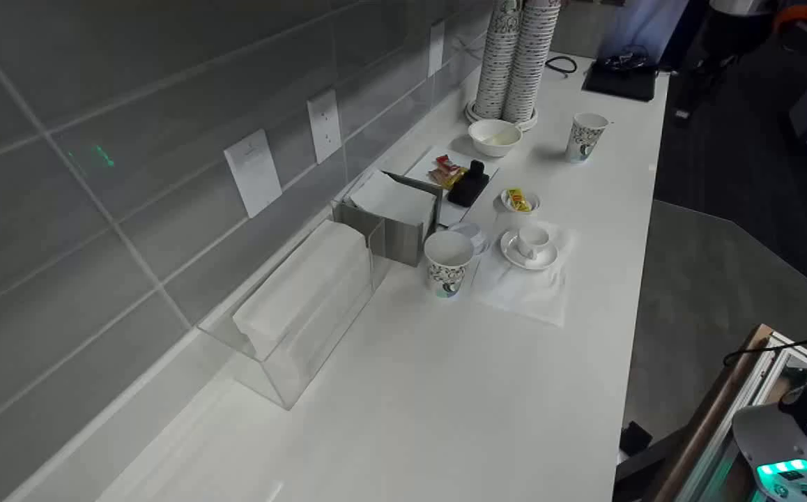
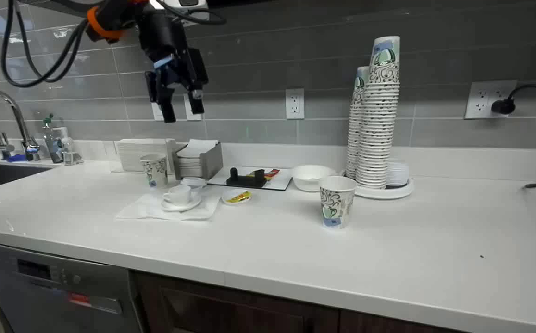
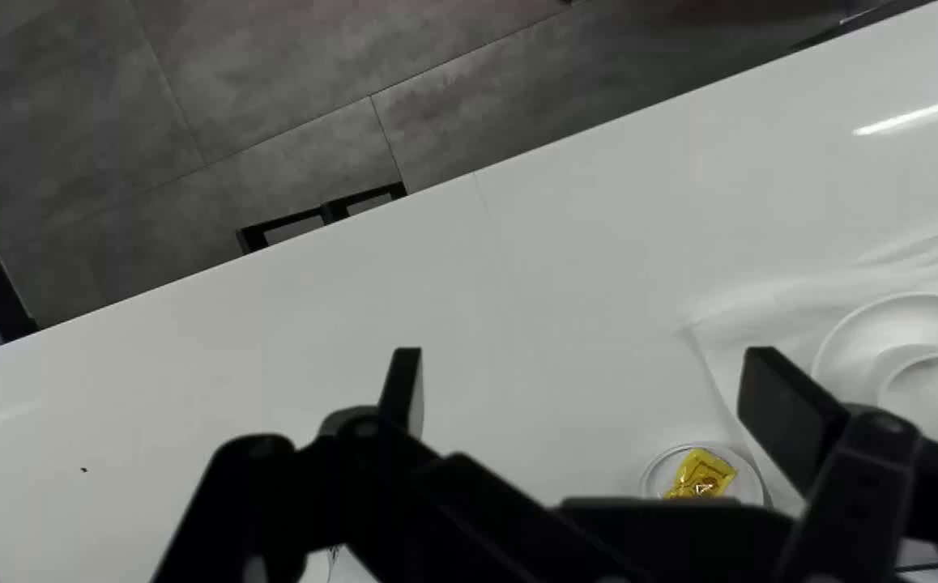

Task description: Take the yellow sachet out of the small white bowl and place it with the other sachets

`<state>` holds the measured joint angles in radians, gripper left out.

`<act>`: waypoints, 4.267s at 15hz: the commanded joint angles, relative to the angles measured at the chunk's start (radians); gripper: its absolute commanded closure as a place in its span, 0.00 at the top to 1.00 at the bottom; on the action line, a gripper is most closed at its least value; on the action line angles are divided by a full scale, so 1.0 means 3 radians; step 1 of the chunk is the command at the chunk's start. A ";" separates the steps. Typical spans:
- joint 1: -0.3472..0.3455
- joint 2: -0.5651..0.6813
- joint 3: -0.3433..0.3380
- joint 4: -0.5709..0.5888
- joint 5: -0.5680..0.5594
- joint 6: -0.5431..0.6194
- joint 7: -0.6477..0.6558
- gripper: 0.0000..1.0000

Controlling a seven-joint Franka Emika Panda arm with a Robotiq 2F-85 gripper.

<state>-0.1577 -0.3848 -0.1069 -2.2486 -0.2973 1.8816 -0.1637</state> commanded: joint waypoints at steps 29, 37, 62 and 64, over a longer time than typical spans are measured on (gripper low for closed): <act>0.0183 0.1317 0.0040 -0.0438 0.1131 0.2781 0.0988 1.00; 0.0268 0.1692 0.0095 -0.0401 0.1197 0.3067 0.1121 1.00; 0.0568 0.2406 -0.0122 -0.0058 0.1216 0.3861 0.1495 0.67; 0.0582 0.2411 -0.0114 -0.0051 0.1222 0.3870 0.1493 0.67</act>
<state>-0.0062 0.3181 -0.1275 -2.2848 0.0567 3.0239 0.2710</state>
